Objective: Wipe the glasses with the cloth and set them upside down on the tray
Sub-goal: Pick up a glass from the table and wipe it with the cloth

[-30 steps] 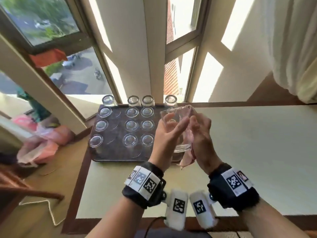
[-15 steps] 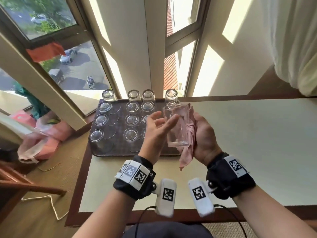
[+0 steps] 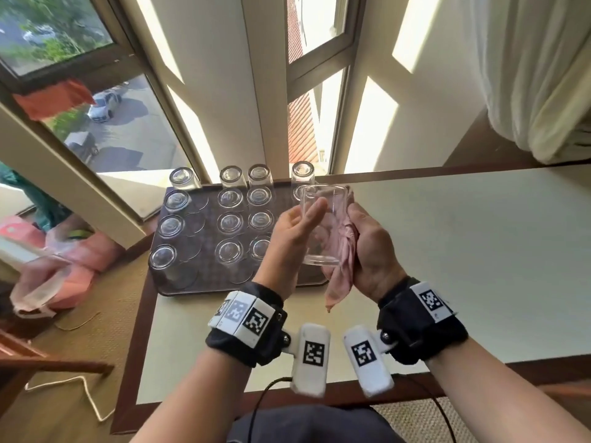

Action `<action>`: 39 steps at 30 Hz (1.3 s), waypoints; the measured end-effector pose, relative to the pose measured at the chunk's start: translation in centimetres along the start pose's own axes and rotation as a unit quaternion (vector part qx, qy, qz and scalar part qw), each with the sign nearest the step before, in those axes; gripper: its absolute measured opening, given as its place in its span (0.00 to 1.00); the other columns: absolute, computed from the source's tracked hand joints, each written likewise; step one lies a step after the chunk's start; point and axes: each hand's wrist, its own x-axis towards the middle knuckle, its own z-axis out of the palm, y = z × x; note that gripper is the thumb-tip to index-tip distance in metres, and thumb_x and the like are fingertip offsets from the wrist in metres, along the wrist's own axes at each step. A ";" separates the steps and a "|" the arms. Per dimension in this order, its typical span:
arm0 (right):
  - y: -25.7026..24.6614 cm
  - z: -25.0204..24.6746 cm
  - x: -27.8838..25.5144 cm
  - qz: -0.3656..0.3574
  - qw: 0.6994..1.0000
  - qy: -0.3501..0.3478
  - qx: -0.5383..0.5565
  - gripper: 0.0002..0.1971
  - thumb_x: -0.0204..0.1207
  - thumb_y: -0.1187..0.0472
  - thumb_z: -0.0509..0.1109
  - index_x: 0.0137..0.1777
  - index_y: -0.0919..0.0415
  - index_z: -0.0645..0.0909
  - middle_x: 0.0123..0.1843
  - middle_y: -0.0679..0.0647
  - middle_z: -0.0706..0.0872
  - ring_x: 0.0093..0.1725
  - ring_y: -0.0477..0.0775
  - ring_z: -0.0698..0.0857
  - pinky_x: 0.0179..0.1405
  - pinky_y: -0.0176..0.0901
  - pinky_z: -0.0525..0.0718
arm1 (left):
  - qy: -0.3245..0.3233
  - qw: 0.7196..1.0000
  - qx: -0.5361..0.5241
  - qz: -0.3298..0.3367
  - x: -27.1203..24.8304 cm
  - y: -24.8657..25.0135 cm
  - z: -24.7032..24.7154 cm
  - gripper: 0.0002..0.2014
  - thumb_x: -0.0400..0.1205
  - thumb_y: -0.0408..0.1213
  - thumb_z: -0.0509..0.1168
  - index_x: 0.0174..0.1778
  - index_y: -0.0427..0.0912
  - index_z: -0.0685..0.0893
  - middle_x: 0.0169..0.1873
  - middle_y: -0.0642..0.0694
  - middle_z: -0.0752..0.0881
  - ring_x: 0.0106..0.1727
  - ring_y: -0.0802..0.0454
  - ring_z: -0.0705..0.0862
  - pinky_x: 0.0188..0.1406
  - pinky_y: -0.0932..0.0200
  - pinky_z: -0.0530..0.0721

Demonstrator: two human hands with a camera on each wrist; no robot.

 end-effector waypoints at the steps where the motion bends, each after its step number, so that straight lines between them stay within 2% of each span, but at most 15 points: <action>1: 0.0 -0.1 0.1 -0.029 0.999 0.017 -0.034 0.22 0.92 0.53 0.48 0.77 0.61 0.73 0.70 0.65 0.84 0.67 0.67 0.85 0.63 0.66 0.85 | 0.019 1.000 -0.002 -0.002 0.1 0.0 0.1 0.39 0.73 0.62 0.76 0.71 0.37 0.78 0.61 0.40 0.89 0.59 0.50 0.90 0.62 0.52 0.88; 2: 0.1 -0.2 0.3 -0.063 0.995 0.036 -0.074 0.21 0.92 0.54 0.49 0.78 0.59 0.73 0.70 0.64 0.84 0.67 0.66 0.86 0.63 0.67 0.85 | 0.035 0.999 -0.002 -0.001 0.1 0.0 0.2 0.42 0.73 0.63 0.76 0.75 0.38 0.75 0.65 0.38 0.87 0.62 0.47 0.89 0.65 0.47 0.86; 4: 0.5 0.0 0.3 -0.121 0.982 0.050 -0.134 0.20 0.92 0.57 0.50 0.80 0.58 0.71 0.72 0.62 0.83 0.67 0.62 0.86 0.65 0.65 0.85 | 0.046 0.999 0.020 0.022 -0.1 -0.1 1.0 0.35 0.81 0.59 0.69 0.76 0.39 0.72 0.66 0.39 0.86 0.61 0.49 0.89 0.60 0.52 0.88; 6: 0.5 0.2 0.2 -0.151 0.974 0.045 -0.160 0.19 0.92 0.59 0.49 0.78 0.59 0.72 0.71 0.60 0.83 0.67 0.58 0.86 0.65 0.59 0.86 | 0.031 0.997 0.064 0.038 -0.4 -0.3 1.7 0.36 0.79 0.61 0.68 0.75 0.39 0.72 0.63 0.42 0.86 0.59 0.52 0.89 0.56 0.56 0.89; 9: -0.5 0.4 -0.1 -0.105 0.991 0.012 -0.082 0.19 0.92 0.59 0.49 0.72 0.61 0.77 0.65 0.63 0.87 0.62 0.61 0.88 0.56 0.53 0.89 | -0.026 0.997 0.031 0.059 -0.9 0.0 1.8 0.25 0.83 0.56 0.67 0.61 0.36 0.80 0.47 0.46 0.88 0.43 0.58 0.88 0.44 0.66 0.86; 12: -0.9 0.0 -0.4 -0.023 0.998 -0.026 0.045 0.25 0.89 0.52 0.50 0.78 0.68 0.72 0.69 0.69 0.83 0.65 0.67 0.86 0.58 0.58 0.88 | -0.080 0.996 0.004 0.031 -0.8 0.1 1.3 0.24 0.85 0.56 0.59 0.68 0.41 0.78 0.54 0.51 0.90 0.54 0.59 0.90 0.48 0.70 0.85; 16: -0.3 0.2 -0.2 -0.074 0.997 0.001 0.022 0.24 0.90 0.51 0.50 0.79 0.64 0.71 0.72 0.67 0.82 0.69 0.68 0.84 0.68 0.69 0.82 | 0.008 0.997 0.026 0.072 -0.7 0.9 1.4 0.39 0.78 0.62 0.70 0.77 0.37 0.72 0.65 0.38 0.86 0.63 0.45 0.89 0.62 0.49 0.87; 20: 0.0 0.8 0.1 -0.183 0.969 0.035 -0.161 0.21 0.90 0.54 0.51 0.77 0.60 0.73 0.71 0.62 0.84 0.67 0.63 0.86 0.67 0.68 0.83 | 0.026 0.994 0.023 0.102 -1.5 0.7 1.8 0.29 0.82 0.52 0.65 0.70 0.32 0.76 0.54 0.42 0.89 0.52 0.53 0.89 0.52 0.58 0.86; 23: -0.7 0.9 -0.3 -0.166 0.972 0.006 -0.167 0.21 0.91 0.56 0.51 0.78 0.63 0.73 0.69 0.63 0.85 0.66 0.62 0.87 0.64 0.62 0.86 | -0.028 0.995 0.015 0.099 -2.0 0.7 1.6 0.18 0.86 0.52 0.61 0.56 0.38 0.81 0.38 0.50 0.89 0.39 0.60 0.87 0.43 0.64 0.86; 26: -1.4 0.4 -0.7 -0.094 0.989 -0.017 -0.117 0.21 0.91 0.57 0.50 0.75 0.65 0.75 0.66 0.67 0.86 0.64 0.69 0.87 0.65 0.67 0.84 | -0.078 0.996 -0.019 0.042 -2.1 0.3 0.8 0.27 0.78 0.67 0.61 0.60 0.50 0.85 0.47 0.54 0.90 0.51 0.56 0.88 0.56 0.55 0.86; 28: -1.2 0.1 -0.9 -0.081 0.992 -0.008 -0.096 0.21 0.91 0.56 0.50 0.75 0.67 0.75 0.67 0.70 0.85 0.65 0.74 0.85 0.64 0.72 0.83 | -0.092 0.996 0.006 0.021 -2.0 0.1 0.3 0.33 0.70 0.74 0.63 0.62 0.54 0.85 0.49 0.56 0.91 0.55 0.56 0.88 0.58 0.54 0.87; 31: -0.6 0.4 -1.0 -0.124 0.984 0.036 -0.126 0.19 0.92 0.57 0.50 0.72 0.62 0.77 0.66 0.67 0.86 0.62 0.68 0.88 0.62 0.71 0.85 | -0.028 0.999 -0.003 0.042 -1.9 0.5 0.6 0.27 0.78 0.58 0.61 0.64 0.40 0.82 0.51 0.49 0.92 0.50 0.55 0.91 0.45 0.63 0.87; 34: -0.3 1.0 -0.9 -0.170 0.969 0.051 -0.174 0.17 0.92 0.59 0.50 0.70 0.58 0.78 0.65 0.63 0.86 0.60 0.61 0.89 0.61 0.65 0.87 | 0.008 0.998 -0.004 0.069 -2.1 0.4 1.3 0.28 0.85 0.51 0.60 0.72 0.31 0.75 0.60 0.37 0.88 0.51 0.52 0.90 0.41 0.65 0.86; 37: -0.6 1.2 -1.0 -0.138 0.975 0.035 -0.169 0.19 0.92 0.57 0.49 0.75 0.62 0.76 0.67 0.63 0.86 0.63 0.59 0.88 0.59 0.55 0.89 | -0.004 0.997 0.028 0.073 -2.3 0.2 1.7 0.28 0.84 0.54 0.67 0.73 0.37 0.73 0.61 0.41 0.87 0.58 0.51 0.89 0.51 0.60 0.89; 39: -1.0 0.9 -1.2 -0.105 0.986 0.017 -0.129 0.20 0.92 0.57 0.49 0.73 0.66 0.76 0.65 0.67 0.86 0.62 0.63 0.88 0.54 0.53 0.90 | -0.050 0.995 0.039 0.077 -2.5 0.8 1.5 0.16 0.87 0.48 0.64 0.61 0.38 0.80 0.47 0.49 0.91 0.47 0.57 0.90 0.48 0.64 0.88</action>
